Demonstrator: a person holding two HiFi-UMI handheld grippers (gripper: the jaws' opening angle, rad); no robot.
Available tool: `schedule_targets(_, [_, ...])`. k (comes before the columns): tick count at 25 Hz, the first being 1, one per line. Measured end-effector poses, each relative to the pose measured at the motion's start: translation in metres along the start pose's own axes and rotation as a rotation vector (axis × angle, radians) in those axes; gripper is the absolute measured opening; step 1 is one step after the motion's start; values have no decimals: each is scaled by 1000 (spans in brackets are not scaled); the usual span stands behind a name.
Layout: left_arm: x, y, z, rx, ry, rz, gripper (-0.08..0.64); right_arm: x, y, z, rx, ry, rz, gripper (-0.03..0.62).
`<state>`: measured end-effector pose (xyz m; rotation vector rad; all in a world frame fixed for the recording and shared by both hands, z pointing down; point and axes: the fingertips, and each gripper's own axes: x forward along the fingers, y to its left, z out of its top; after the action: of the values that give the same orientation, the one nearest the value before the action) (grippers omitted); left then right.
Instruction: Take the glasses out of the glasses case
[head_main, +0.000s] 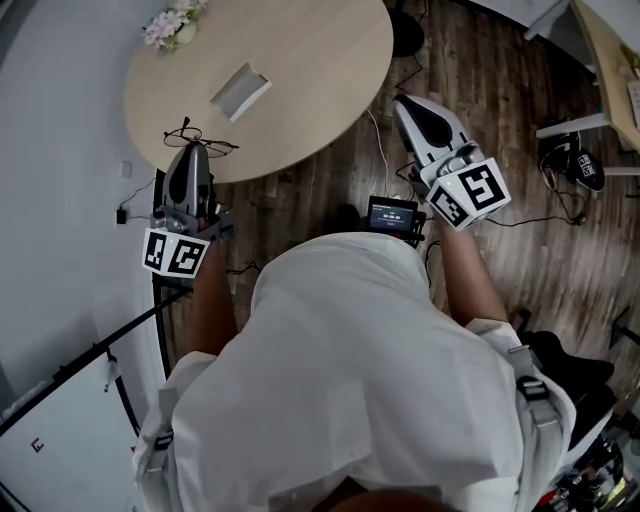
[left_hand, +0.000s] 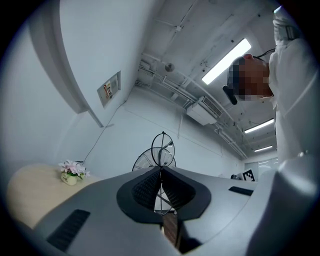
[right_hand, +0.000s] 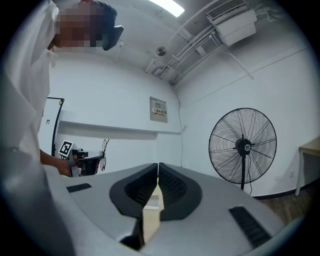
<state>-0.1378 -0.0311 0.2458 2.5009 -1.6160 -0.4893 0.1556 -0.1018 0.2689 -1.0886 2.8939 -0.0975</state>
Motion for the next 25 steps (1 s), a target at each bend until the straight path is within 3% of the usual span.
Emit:
schedule_targets(5, [-10,-6,6,-19,18,-51,25,-3,16,11,16,4,-49,26])
schedule_targets(13, [-121,3,14,-11,58,-103,25,2,132,5,-18,40,-22,26])
schedule_targets(18, [-169,-7,-5,-42,108,-159,25,-15,184,-10,16,48,-45,25])
schedule_targets(25, [-198,-28,-39,-117,157,-189,25,-59,206,-29,15,112,-76,25])
